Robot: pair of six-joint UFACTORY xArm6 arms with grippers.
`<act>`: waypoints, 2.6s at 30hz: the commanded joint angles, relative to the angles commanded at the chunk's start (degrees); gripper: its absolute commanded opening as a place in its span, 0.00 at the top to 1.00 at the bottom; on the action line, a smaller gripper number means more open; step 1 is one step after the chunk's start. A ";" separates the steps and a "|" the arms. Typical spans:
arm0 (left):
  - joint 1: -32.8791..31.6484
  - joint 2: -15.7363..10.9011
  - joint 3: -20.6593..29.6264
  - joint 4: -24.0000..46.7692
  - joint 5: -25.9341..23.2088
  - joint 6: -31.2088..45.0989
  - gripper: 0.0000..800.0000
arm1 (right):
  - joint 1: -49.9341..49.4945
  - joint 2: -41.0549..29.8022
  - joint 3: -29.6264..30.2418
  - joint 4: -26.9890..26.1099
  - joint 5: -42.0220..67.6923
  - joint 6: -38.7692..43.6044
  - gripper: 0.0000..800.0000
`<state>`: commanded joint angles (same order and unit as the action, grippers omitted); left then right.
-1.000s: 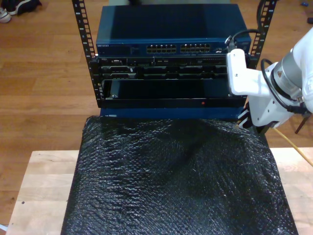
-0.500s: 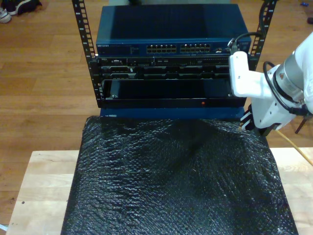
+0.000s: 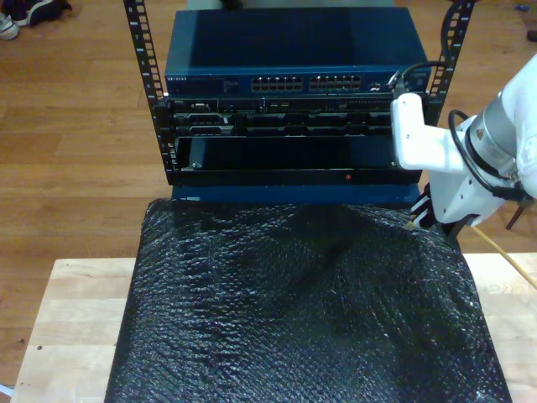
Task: Grab the cable and plug it in
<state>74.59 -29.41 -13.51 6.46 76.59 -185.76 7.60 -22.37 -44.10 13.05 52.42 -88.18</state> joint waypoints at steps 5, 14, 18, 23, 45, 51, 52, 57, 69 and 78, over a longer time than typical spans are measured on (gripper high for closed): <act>2.64 -0.62 4.92 -0.35 -9.67 0.09 0.00 | 0.09 0.00 0.00 0.00 -0.18 0.09 1.00; 4.31 0.09 7.47 -0.26 -14.59 0.44 0.00 | 0.00 -0.09 -0.44 0.00 -0.26 0.09 1.00; 4.40 0.35 7.21 -0.35 -14.42 0.35 0.00 | 0.09 0.00 -0.88 0.09 -0.53 0.09 1.00; 4.40 0.44 7.21 -0.35 -14.42 0.35 0.00 | 0.09 1.23 -0.70 0.18 -3.16 0.97 1.00; 4.31 0.44 7.21 -0.35 -14.42 0.35 0.00 | 4.84 1.41 4.75 -1.05 -21.98 3.25 1.00; 4.31 0.44 7.21 -0.35 -14.42 0.35 0.00 | 4.92 3.08 3.60 -2.46 -26.02 3.25 1.00; 4.31 0.44 7.21 -0.35 -14.42 0.35 0.00 | 4.92 3.69 3.16 -2.90 -26.99 3.25 1.00; 4.40 0.44 7.21 -0.35 -14.42 0.35 0.00 | 5.10 7.56 2.29 -3.25 -35.96 3.25 1.00; 4.31 0.44 7.21 -0.35 -14.42 0.35 0.00 | 5.98 13.45 -2.02 -7.38 -43.87 3.34 1.00; 4.40 0.44 7.21 -0.35 -14.42 0.35 0.00 | 6.86 16.18 -4.66 -7.38 -46.33 3.43 1.00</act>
<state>78.99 -28.97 -6.30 6.11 62.18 -185.41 14.46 -6.20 -48.76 5.67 6.09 -84.75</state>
